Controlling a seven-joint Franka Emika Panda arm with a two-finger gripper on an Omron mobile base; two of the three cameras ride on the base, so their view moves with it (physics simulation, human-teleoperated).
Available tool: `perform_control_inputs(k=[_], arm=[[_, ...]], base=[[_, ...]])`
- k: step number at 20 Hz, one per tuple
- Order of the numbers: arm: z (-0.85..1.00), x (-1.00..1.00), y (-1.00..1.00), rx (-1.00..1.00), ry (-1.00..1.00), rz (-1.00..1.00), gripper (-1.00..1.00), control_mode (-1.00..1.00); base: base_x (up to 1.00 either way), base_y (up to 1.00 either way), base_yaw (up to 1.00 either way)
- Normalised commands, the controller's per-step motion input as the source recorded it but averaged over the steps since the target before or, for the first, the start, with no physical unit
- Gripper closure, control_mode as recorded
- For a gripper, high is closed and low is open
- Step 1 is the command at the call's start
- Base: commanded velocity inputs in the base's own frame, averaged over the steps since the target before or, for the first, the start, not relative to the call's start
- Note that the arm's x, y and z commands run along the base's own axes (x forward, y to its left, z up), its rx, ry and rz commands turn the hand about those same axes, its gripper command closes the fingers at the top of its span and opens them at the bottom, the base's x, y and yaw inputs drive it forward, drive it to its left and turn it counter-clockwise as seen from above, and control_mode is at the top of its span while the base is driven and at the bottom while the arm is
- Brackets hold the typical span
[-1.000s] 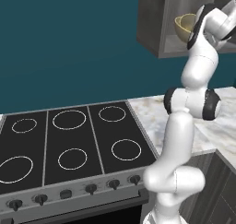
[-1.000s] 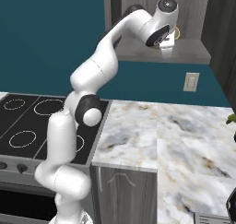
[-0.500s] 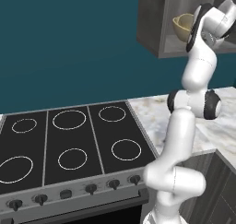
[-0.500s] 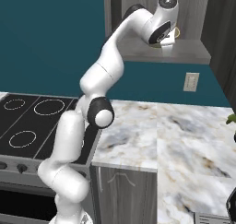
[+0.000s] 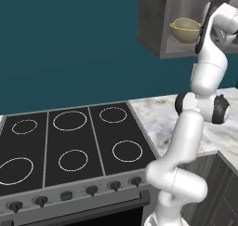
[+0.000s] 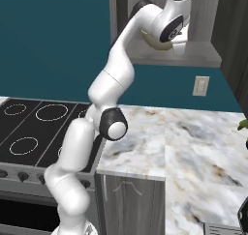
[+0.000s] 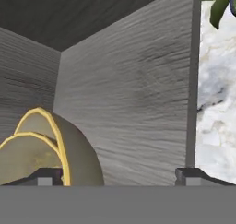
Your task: Pick up the bowls on the counter and stack them on top of one another in the open cabinet. Place the smaller bowl on top of the larger bowl.
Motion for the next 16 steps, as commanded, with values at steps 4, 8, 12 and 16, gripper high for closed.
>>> perform_control_inputs(k=[4,8,12,16], arm=[[0.32,-0.89,-0.26,0.02,-0.01,-0.01,-1.0,-1.0],[0.43,-0.92,-0.02,0.03,-0.03,0.01,-1.0,-1.0],[0.05,-1.0,0.15,0.0,-0.05,0.03,-1.0,-1.0],[-0.28,-1.0,0.49,-0.03,-0.08,0.03,-1.0,-1.0]], base=[[0.0,0.0,0.0],[0.0,0.0,0.0],[0.0,0.0,0.0],[0.0,0.0,0.0]])
